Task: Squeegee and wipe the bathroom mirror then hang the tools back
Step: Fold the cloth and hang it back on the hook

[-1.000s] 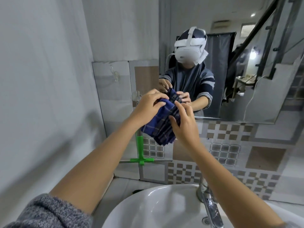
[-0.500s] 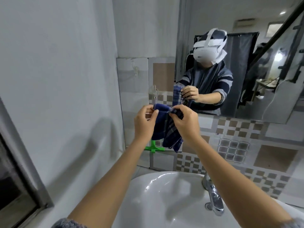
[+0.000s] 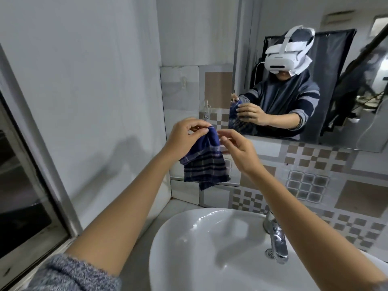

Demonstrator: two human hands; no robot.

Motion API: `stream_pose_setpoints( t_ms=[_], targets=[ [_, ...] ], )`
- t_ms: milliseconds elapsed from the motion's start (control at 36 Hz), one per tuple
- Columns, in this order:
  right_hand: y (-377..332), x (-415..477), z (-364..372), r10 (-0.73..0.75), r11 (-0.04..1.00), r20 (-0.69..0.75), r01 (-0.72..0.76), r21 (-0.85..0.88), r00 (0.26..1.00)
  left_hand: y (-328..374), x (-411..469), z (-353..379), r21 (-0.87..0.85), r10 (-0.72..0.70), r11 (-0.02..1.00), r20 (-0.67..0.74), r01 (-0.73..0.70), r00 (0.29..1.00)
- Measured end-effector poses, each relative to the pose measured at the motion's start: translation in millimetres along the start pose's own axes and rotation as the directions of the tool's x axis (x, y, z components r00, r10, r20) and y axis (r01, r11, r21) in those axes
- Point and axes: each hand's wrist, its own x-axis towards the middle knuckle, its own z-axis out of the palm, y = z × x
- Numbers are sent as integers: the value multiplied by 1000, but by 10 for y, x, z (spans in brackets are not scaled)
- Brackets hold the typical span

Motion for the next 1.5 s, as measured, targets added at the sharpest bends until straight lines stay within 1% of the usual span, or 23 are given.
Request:
stream_pose_setpoints(
  t_ms=[83,167,333,444,556,694,778,833,889,972,1083,1167,1250,1333,1444,1500],
  targets=[
    [-33,41,114,18,997,67,-23,68,998,8,-18,-86,53,-4,999,36,3,999],
    [-30,60,231,25,996,115,-35,86,993,-12,-35,-184,79,-15,997,51,10,999],
    [-19,127,422,42,996,111,-49,68,993,-141,-66,-351,97,-25,995,-24,27,999],
    [-67,241,541,43,999,65,-44,14,997,-311,-10,-467,144,-16,989,-66,26,998],
    [-146,469,641,13,991,9,-12,-137,1000,-494,136,-599,168,22,986,-88,-6,996],
    [-286,921,693,-80,959,-99,49,-278,992,-697,447,-749,113,31,993,-107,-19,994],
    [-363,1222,691,-132,942,-161,73,-328,978,-806,647,-801,42,-5,999,-112,9,994],
    [-402,1396,681,-156,926,-183,79,-369,971,-886,762,-798,5,-32,999,-92,33,995],
    [-427,1539,667,-174,901,-194,76,-427,966,-954,880,-776,-32,-30,999,-90,27,995],
    [-464,1723,638,-209,891,-236,85,-447,949,-1005,1093,-735,-58,3,998,-162,-13,987],
    [-539,2028,596,-214,899,-345,45,-436,914,-1000,1438,-690,-81,33,995,-299,-60,954],
    [-611,2290,591,-237,895,-404,36,-445,883,-966,1704,-730,-77,48,994,-347,-79,936],
    [-677,2521,605,-264,876,-434,26,-481,861,-953,1933,-784,-42,84,993,-396,-110,914],
    [-670,2688,616,-262,847,-448,-18,-531,855,-1022,2105,-784,10,128,991,-413,-136,902],
    [-529,2775,643,-273,802,-448,-56,-595,852,-1188,2231,-726,21,126,991,-403,-129,907],
    [-442,2765,659,-290,779,-428,-49,-625,856,-1264,2242,-674,1,114,992,-408,-124,906]
  ],
)
